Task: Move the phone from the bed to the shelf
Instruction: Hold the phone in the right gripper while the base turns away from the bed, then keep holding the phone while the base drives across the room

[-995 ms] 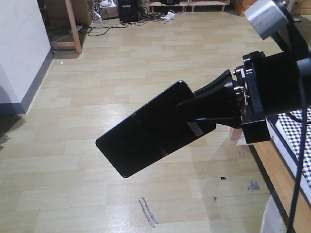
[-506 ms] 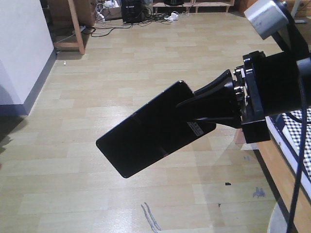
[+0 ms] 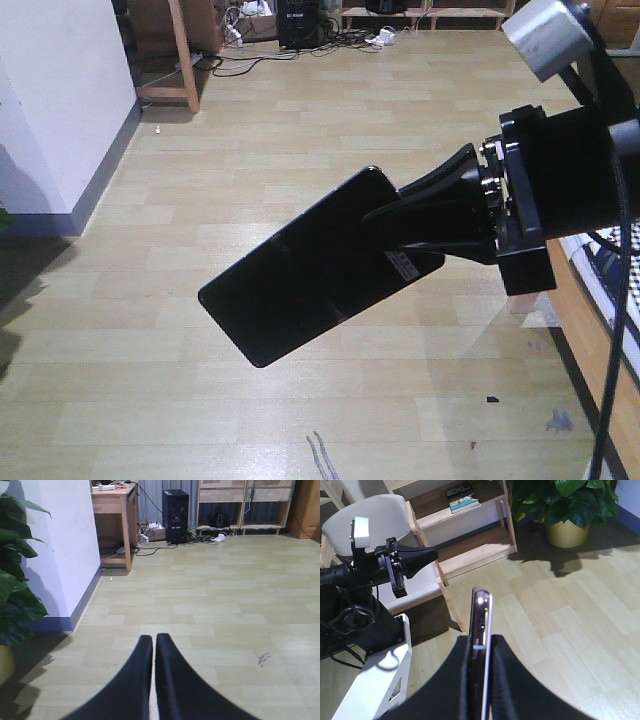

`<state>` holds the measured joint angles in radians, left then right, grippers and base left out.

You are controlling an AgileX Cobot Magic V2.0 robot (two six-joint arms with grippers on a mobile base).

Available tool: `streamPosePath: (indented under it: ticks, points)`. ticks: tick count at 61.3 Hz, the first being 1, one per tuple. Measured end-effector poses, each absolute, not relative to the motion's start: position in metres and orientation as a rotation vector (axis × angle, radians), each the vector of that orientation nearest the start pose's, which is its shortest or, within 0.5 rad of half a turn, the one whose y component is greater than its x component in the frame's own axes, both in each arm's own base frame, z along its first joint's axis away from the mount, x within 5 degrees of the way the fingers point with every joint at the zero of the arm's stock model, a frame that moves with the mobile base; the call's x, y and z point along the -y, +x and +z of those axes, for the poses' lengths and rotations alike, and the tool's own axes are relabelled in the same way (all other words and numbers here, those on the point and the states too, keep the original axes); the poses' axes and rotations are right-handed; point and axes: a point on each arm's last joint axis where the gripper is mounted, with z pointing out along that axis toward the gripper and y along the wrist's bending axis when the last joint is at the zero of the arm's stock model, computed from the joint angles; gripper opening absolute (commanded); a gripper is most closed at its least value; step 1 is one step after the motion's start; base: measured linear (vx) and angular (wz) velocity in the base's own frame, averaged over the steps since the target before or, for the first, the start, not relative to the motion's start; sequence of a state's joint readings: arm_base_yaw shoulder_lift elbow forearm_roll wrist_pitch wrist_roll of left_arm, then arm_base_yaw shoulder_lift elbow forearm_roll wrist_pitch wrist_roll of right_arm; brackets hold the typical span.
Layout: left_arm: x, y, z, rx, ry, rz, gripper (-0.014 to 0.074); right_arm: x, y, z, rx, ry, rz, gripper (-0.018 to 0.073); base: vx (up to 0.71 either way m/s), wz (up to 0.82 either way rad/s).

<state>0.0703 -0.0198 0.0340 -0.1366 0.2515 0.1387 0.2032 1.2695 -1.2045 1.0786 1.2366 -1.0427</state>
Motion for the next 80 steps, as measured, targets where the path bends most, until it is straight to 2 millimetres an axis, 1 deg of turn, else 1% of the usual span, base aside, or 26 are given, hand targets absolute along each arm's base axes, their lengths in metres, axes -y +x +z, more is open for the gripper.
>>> streamPosePath:
  ticks: [34,80]
  points:
    - [-0.0008,0.055,0.1802,-1.747,-0.031,0.026,0.0001,-0.1214,0.2138,0.3917,-1.901,-1.111,1.042,-0.0001,0.13,0.01]
    - [-0.0008,0.055,0.1802,-1.747,-0.031,0.026,0.0001,-0.1214,0.2138,0.3917,-1.901,-1.111,1.042,-0.0001,0.21,-0.04]
